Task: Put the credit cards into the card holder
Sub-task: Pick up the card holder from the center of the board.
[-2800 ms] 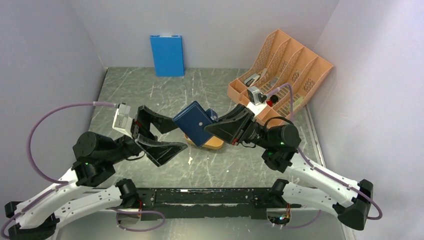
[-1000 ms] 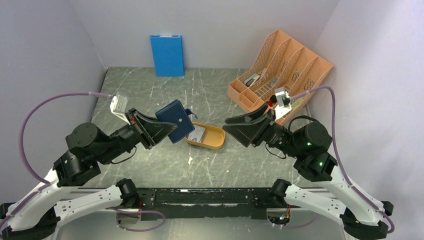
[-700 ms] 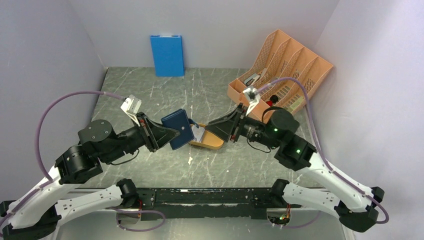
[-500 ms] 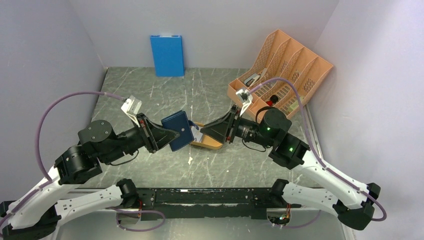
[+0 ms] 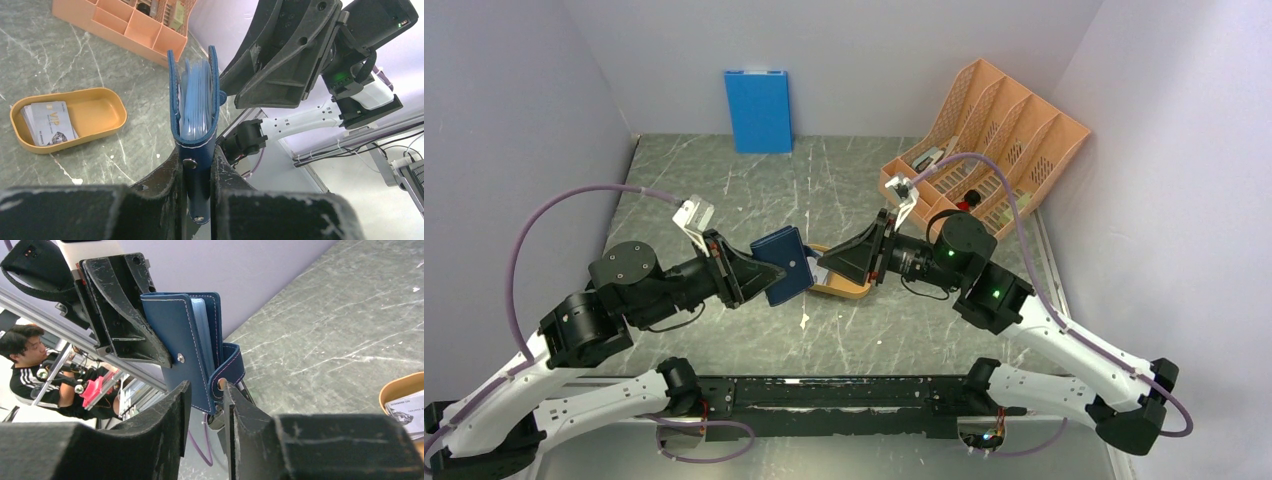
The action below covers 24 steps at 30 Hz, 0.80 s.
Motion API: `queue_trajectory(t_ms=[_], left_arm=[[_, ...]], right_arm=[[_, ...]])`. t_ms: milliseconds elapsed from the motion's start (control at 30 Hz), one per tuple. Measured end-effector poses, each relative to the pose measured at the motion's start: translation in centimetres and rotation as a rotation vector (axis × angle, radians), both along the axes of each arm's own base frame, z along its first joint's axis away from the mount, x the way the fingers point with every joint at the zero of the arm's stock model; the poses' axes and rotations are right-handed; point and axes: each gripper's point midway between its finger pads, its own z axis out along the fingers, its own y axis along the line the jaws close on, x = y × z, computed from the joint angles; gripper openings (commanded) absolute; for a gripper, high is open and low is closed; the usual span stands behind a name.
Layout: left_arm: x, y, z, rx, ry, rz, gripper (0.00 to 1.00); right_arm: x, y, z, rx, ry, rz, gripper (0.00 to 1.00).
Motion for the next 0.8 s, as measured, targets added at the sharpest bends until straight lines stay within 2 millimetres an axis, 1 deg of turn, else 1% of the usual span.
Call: queue_trajectory(t_ms=[100,200,467,600,800], left_arm=[[0.0,0.0,0.0,0.0,0.0,0.0,0.05],[0.0,-0.1,0.0,0.002,0.001,0.0,0.05],[0.1,-0.1,-0.1,0.003,0.002,0.0,0.05],[0.1,-0.1,-0.1,0.003,0.002,0.0,0.05],[0.1,-0.1,-0.1,0.003,0.002,0.0,0.05]], right_arm=[[0.1,0.1,-0.1,-0.004,0.002,0.0,0.26],[0.1,0.1,-0.1,-0.004,0.001,-0.002,0.23],[0.3,0.2,-0.2,-0.01,-0.008,-0.005,0.26],[0.4,0.3,-0.6,-0.025,-0.004,-0.01,0.29],[0.8,0.2,-1.2,-0.047,0.007,-0.027,0.27]])
